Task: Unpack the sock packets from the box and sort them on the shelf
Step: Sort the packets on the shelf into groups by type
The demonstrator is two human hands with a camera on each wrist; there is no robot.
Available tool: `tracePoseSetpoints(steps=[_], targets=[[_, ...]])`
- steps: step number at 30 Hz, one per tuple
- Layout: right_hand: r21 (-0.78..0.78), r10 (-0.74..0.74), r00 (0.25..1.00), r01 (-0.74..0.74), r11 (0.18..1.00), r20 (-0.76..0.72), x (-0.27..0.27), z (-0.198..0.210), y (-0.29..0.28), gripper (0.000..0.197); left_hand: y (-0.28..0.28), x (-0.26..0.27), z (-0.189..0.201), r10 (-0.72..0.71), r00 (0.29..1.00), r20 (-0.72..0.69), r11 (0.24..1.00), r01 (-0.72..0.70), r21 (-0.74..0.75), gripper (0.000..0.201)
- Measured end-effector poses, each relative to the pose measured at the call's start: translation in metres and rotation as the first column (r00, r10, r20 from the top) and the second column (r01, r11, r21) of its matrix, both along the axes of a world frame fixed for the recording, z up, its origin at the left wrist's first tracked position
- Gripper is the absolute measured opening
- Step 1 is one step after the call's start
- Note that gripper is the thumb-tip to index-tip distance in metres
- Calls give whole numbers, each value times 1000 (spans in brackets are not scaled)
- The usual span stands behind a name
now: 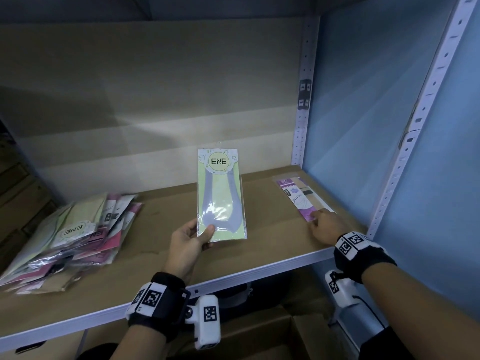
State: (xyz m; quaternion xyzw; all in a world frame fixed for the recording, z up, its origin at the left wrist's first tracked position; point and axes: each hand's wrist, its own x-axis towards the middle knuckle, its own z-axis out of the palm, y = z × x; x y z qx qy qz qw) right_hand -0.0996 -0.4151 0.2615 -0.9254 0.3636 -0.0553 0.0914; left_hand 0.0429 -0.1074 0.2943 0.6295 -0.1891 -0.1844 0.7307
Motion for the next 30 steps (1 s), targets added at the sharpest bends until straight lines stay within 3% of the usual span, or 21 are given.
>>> tracePoseSetpoints(steps=[3,6,8,10,12,14,16,18,23,27,30], targets=[[10,3,983,-5,1000,184,-1,8,10,35,-2,-1,-2,-12,1000,-2,1000,12,6,23],[164,15,881,-104,981,473,0,25,39,24,-10,-5,-1,-26,999,-18,1000,26,-4,22],[394,-8,822,-265,880,570,1,38,64,16,-19,-10,0,-41,998,-44,999,40,-18,19],[569,-46,791,-398,719,611,4,46,88,13,-30,-15,3,-58,996,-70,998,55,-31,18],[630,-98,759,-454,631,644,8,50,102,22,-44,-20,4,-80,993,-90,996,77,-36,21],[660,-191,723,-446,605,664,12,54,107,29,-58,-25,6,-88,990,-108,996,85,-36,22],[678,-261,710,-398,618,654,16,56,101,30,-71,-28,9,-62,992,-112,998,61,-15,26],[691,-302,715,-341,637,631,21,56,91,32,-83,-25,10,-29,996,-82,999,32,38,43],[683,-304,777,-210,699,551,27,50,72,32,-109,-12,3,30,999,25,961,-35,276,64],[593,-266,848,-68,802,458,33,40,60,33,-124,-6,1,-5,986,165,867,-78,492,63],[466,-184,929,15,884,320,38,33,54,30,-133,-6,6,-132,958,254,731,-79,678,56]])
